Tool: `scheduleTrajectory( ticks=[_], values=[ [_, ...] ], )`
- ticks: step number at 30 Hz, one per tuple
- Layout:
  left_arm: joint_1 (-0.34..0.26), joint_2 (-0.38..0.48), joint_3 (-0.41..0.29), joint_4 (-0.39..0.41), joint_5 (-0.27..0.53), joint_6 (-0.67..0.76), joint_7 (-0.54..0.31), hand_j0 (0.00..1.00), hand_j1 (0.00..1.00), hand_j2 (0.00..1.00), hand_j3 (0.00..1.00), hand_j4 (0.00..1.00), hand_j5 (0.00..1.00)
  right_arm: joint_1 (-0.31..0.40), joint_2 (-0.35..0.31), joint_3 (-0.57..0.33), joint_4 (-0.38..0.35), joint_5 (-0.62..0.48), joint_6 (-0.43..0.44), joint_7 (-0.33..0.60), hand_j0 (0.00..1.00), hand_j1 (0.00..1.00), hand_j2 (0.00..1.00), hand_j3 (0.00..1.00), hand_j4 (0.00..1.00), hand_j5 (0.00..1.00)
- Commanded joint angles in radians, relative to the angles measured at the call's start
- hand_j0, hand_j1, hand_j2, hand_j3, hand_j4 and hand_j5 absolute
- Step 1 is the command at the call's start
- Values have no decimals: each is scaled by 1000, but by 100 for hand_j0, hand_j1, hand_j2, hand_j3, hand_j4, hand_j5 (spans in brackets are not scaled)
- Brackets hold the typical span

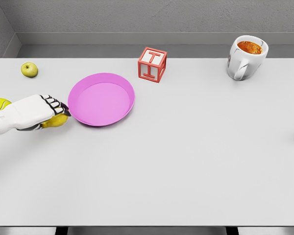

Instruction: Put the lemon on the plate with left arm

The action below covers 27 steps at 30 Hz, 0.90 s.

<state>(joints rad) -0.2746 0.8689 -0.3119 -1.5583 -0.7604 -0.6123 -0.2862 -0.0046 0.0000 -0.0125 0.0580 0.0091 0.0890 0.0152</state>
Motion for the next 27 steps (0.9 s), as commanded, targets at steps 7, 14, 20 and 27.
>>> scheduleTrajectory(
  ticks=[7, 14, 20, 27],
  values=[
    [-8, 1, 0, -6, 26, 1, 1, 64, 64, 64, 64, 64, 64, 0, 0, 0, 0, 0, 0, 0, 100, 100, 100, 100, 100, 100],
    [-17, 2, 0, -8, 33, 1, 1, 64, 64, 64, 64, 64, 64, 0, 0, 0, 0, 0, 0, 0, 100, 100, 100, 100, 100, 100],
    [-31, 1, 0, -11, 35, 1, 1, 64, 64, 64, 64, 64, 64, 0, 0, 0, 0, 0, 0, 0, 100, 100, 100, 100, 100, 100],
    [-40, -1, 0, -16, 36, 1, 1, 64, 64, 64, 64, 64, 64, 0, 0, 0, 0, 0, 0, 0, 100, 100, 100, 100, 100, 100]
  ],
)
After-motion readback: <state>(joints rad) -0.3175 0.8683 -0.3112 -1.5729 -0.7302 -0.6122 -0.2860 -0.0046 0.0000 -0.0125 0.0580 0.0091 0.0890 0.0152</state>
